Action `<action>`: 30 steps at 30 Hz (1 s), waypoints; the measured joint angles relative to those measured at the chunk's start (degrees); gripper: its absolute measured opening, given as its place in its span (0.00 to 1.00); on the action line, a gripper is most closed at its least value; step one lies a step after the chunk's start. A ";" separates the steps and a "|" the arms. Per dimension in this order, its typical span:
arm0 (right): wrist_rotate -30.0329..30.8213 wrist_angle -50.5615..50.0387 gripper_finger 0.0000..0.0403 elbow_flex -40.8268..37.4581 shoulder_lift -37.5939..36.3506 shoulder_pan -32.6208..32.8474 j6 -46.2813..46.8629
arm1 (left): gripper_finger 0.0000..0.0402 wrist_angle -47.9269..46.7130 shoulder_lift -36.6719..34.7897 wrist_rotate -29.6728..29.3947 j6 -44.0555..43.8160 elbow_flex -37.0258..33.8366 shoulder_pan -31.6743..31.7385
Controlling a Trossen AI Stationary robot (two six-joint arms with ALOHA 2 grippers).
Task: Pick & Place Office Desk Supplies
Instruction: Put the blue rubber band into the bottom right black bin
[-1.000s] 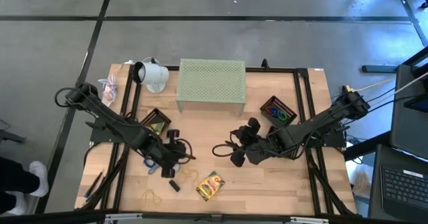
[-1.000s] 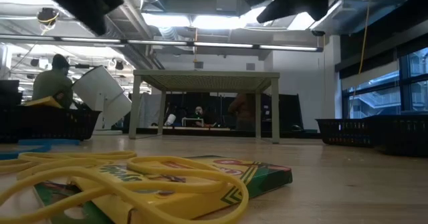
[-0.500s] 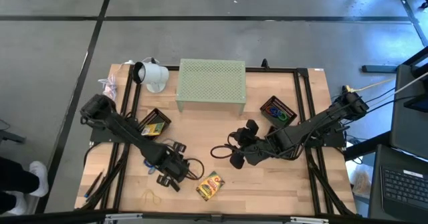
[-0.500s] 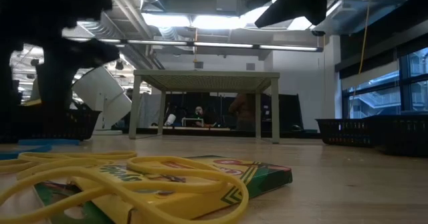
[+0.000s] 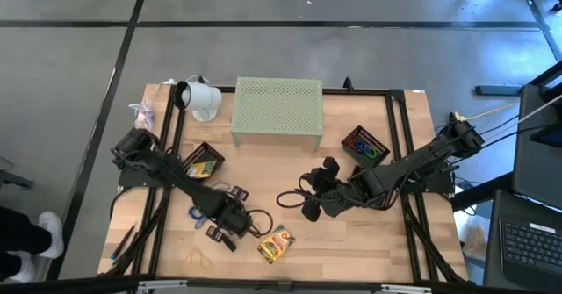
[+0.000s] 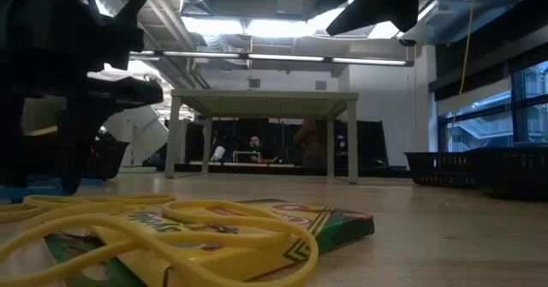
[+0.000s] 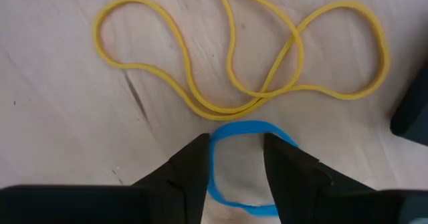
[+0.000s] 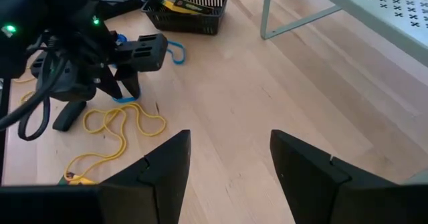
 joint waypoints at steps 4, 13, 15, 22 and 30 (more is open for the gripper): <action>0.15 0.00 0.52 0.00 0.00 -0.01 0.02 | 0.27 0.53 0.03 1.02 1.53 0.00 1.10; 0.15 0.00 0.52 0.00 -0.01 -0.01 0.07 | 0.15 3.98 0.15 1.35 2.82 -0.02 3.32; 0.15 0.00 0.52 0.00 -0.02 0.00 0.15 | 0.12 4.21 0.15 1.39 2.80 -0.02 3.49; 0.15 0.00 0.52 0.00 -0.02 0.00 0.15 | 0.01 4.15 0.15 1.66 0.16 -0.02 3.45; 0.15 0.02 0.52 0.00 -0.02 0.00 0.15 | 0.01 -0.30 -1.45 -2.81 -4.95 -0.07 3.27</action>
